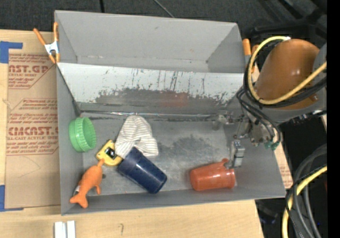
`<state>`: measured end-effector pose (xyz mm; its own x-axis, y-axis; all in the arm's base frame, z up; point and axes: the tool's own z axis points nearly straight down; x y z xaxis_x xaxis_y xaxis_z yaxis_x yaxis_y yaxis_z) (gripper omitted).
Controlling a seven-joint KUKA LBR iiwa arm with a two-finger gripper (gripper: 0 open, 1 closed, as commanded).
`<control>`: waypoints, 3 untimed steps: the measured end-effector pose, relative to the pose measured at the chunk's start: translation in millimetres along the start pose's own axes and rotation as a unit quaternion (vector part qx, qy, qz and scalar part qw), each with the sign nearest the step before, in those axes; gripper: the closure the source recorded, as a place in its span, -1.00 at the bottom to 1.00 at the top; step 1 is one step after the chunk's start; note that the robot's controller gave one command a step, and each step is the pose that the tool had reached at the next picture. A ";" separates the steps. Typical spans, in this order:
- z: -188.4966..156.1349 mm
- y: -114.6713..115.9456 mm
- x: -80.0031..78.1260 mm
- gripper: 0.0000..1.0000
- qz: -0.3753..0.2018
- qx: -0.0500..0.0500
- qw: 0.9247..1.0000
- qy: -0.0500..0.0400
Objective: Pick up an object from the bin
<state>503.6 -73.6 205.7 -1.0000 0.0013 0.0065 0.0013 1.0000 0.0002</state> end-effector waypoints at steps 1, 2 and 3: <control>-4.2 0.3 -1.7 -1.00 -0.001 0.000 1.000 -0.004; 40.3 7.8 -1.4 -1.00 -0.037 0.001 0.999 -0.007; 99.3 -2.0 3.2 -1.00 -0.047 0.000 0.999 -0.006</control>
Offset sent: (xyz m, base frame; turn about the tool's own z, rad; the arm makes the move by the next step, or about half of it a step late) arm -0.0032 0.0207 -0.1184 -0.1973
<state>499.7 -75.6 106.5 -0.9956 -0.0933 -0.0052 -0.0933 0.9956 -0.0001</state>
